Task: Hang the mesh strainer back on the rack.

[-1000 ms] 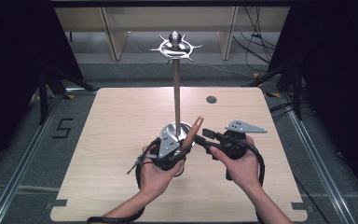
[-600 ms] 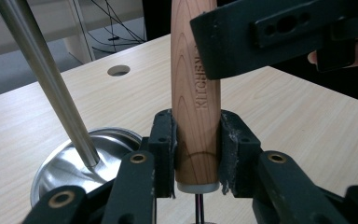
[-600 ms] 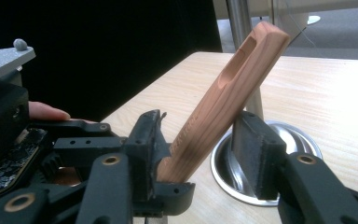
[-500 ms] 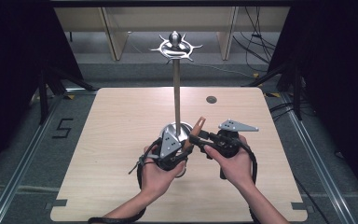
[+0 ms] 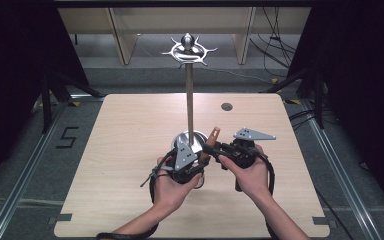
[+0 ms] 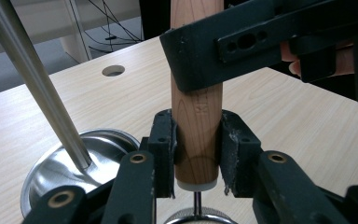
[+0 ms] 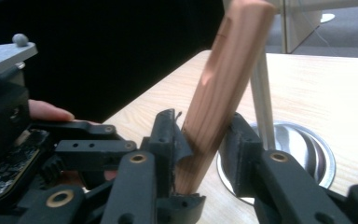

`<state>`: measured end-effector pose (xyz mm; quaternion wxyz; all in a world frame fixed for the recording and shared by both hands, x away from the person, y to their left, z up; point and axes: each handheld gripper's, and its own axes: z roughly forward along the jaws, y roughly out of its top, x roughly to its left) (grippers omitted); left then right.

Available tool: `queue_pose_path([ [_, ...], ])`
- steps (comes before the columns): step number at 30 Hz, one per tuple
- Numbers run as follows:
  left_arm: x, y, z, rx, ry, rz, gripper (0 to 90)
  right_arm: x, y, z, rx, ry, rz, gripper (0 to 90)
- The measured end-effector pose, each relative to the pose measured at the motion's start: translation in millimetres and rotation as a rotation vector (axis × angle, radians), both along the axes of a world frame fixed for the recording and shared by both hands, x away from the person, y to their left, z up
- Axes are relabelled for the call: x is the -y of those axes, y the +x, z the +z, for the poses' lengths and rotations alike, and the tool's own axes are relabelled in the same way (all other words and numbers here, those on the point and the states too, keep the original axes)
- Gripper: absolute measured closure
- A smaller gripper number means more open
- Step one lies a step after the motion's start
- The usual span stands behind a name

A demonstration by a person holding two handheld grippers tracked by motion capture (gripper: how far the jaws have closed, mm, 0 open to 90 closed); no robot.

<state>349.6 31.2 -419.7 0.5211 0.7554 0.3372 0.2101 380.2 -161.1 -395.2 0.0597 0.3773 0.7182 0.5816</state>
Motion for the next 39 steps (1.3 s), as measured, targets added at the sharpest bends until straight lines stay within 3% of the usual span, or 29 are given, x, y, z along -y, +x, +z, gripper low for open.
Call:
queue_pose_path([
  [1,-0.5,-0.5,0.7,0.001,0.01,0.002,67.7,-0.1,0.8,-0.2,0.023,-0.003,0.008,71.9],
  [2,-0.5,-0.4,1.3,0.001,0.012,-0.001,67.7,-0.8,-0.6,0.7,0.002,0.003,0.018,73.5],
  [7,-2.8,0.1,4.1,0.004,0.017,-0.017,66.9,-3.1,-1.9,5.5,0.067,-0.048,0.068,73.9],
  [9,-6.4,0.5,4.8,0.009,0.028,-0.031,61.5,-2.7,-0.5,8.2,0.1,-0.058,0.087,73.8],
  [12,-16.4,-0.8,5.4,-0.005,0.031,-0.05,52.2,1.5,1.8,17.0,0.145,-0.09,0.08,73.9],
  [16,-41.9,-7.5,3.0,-0.034,0.04,-0.034,47.1,8.3,6.2,26.2,0.165,-0.11,0.102,73.8],
  [17,-49.6,-8.3,1.9,-0.04,0.046,-0.038,46.7,10.3,8.6,28.0,0.201,-0.134,0.107,73.8],
  [19,-66.1,-10.2,-0.8,-0.065,0.06,-0.028,44.6,10.7,7.5,31.0,0.178,-0.13,0.116,73.8],
  [20,-72.9,-11.0,-2.1,-0.072,0.064,-0.023,44.2,11.4,9.4,32.3,0.203,-0.133,0.126,73.8],
  [21,-82.1,-12.0,-4.5,-0.078,0.066,-0.014,44.1,11.1,8.1,33.4,0.183,-0.132,0.127,73.8],
  [23,-100.2,-15.9,-9.5,-0.095,0.078,0.019,43.3,11.5,9.4,35.3,0.213,-0.14,0.131,73.8],
  [24,-112.4,-17.7,-13.2,-0.089,0.092,0.035,42.7,11.7,8.6,36.7,0.195,-0.142,0.138,73.8],
  [25,-120.7,-20.2,-17.0,-0.105,0.077,0.052,42.2,12.0,9.1,37.8,0.203,-0.142,0.141,73.8],
  [26,-128.9,-21.8,-18.2,-0.102,0.099,0.059,41.9,12.7,8.7,39.1,0.208,-0.15,0.145,73.8],
  [30,-159.3,-33.6,-30.2,-0.145,0.075,0.124,40.8,13.3,8.1,44.0,0.223,-0.157,0.15,73.8],
  [31,-162.5,-35.3,-31.5,-0.151,0.069,0.129,40.1,12.2,7.0,45.2,0.233,-0.159,0.135,73.8],
  [35,-169.4,-37.8,-34.1,-0.193,0.032,0.138,39.0,10.4,6.6,48.3,0.237,-0.167,0.181,73.8],
  [36,-168.1,-36.5,-34.8,-0.208,0.002,0.147,38.8,10.1,5.4,48.7,0.224,-0.168,0.17,73.8],
  [38,-167.0,-34.9,-34.8,-0.206,-0.002,0.137,38.0,9.8,8.5,47.3,0.27,-0.168,0.159,73.8],
  [39,-166.9,-34.4,-34.9,-0.206,0.005,0.132,37.9,9.4,6.4,47.1,0.224,-0.155,0.166,73.8],
])
